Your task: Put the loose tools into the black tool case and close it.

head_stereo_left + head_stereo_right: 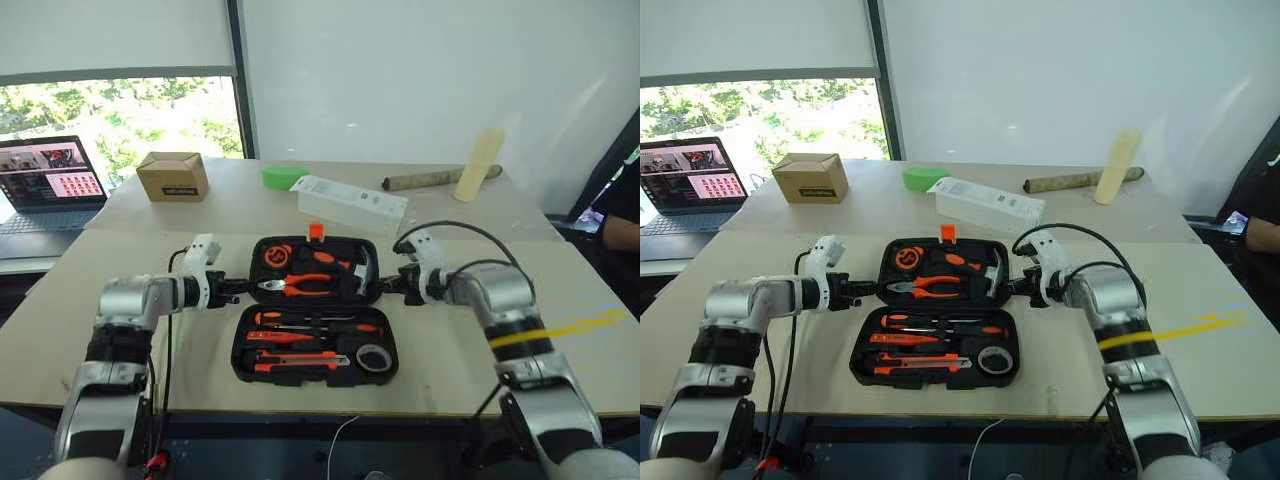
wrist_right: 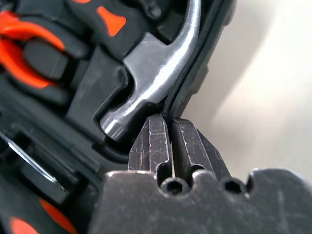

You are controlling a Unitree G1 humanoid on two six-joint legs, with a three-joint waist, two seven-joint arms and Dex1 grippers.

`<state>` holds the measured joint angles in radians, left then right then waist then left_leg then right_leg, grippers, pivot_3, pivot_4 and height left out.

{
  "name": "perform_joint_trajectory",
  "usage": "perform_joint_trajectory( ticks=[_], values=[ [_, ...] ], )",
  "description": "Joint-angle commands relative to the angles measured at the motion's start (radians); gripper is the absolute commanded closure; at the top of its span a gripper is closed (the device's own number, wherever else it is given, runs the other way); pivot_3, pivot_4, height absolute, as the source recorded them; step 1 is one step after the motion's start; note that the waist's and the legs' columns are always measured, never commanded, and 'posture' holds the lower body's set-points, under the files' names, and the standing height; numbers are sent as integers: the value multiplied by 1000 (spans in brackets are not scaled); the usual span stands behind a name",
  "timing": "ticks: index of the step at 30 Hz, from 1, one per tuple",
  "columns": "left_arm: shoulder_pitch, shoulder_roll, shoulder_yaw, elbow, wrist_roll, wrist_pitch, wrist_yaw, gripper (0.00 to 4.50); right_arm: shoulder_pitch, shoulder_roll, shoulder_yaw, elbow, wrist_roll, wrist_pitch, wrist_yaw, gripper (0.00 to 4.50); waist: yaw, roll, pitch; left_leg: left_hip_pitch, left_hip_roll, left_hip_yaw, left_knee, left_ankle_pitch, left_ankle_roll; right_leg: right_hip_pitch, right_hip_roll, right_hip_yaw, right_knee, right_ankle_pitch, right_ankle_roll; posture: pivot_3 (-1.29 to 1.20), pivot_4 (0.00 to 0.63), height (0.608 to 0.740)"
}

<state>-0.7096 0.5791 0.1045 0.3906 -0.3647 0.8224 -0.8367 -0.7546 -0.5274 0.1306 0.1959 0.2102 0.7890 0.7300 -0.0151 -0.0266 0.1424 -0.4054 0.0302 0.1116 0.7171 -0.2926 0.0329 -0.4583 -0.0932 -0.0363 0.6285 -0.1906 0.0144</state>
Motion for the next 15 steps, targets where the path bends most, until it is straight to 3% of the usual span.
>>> perform_joint_trajectory(
  ticks=[1,3,5,8,14,15],
  values=[
    [97,17,100,-131,2,-378,-54,4443,147,-139,26,-188,-156,-513,37,4500,3,0,0,0,0,0,0,0,0,0,0,0,-1,0,0,0,150,740],
    [176,7,112,-169,37,-637,-72,4443,254,-169,5,-193,-216,-704,-31,4500,3,0,0,0,-1,0,-3,0,0,0,-1,-1,-4,0,0,0,150,740],
    [214,-5,121,-174,52,-781,-67,4443,311,-181,-5,-181,-247,-840,-63,4500,3,0,0,0,0,1,-3,0,0,0,-1,-2,-6,0,1,0,150,740],
    [322,39,47,-159,178,-1135,-119,4443,406,-212,-13,-125,-335,-1069,-148,4500,3,0,0,0,0,4,-2,0,0,0,-1,-2,-6,0,0,0,150,740],
    [431,118,-29,12,346,-1561,-120,4443,512,-301,-12,13,-517,-1356,-312,4500,13,0,0,5,2,8,-3,-1,2,6,-2,-3,-13,0,0,0,150,740],
    [432,138,-43,51,373,-1606,-114,4494,524,-308,-9,30,-524,-1384,-320,4112,15,0,0,7,2,9,-3,-1,2,9,-2,-3,-13,-1,0,0,150,740]
  ],
)
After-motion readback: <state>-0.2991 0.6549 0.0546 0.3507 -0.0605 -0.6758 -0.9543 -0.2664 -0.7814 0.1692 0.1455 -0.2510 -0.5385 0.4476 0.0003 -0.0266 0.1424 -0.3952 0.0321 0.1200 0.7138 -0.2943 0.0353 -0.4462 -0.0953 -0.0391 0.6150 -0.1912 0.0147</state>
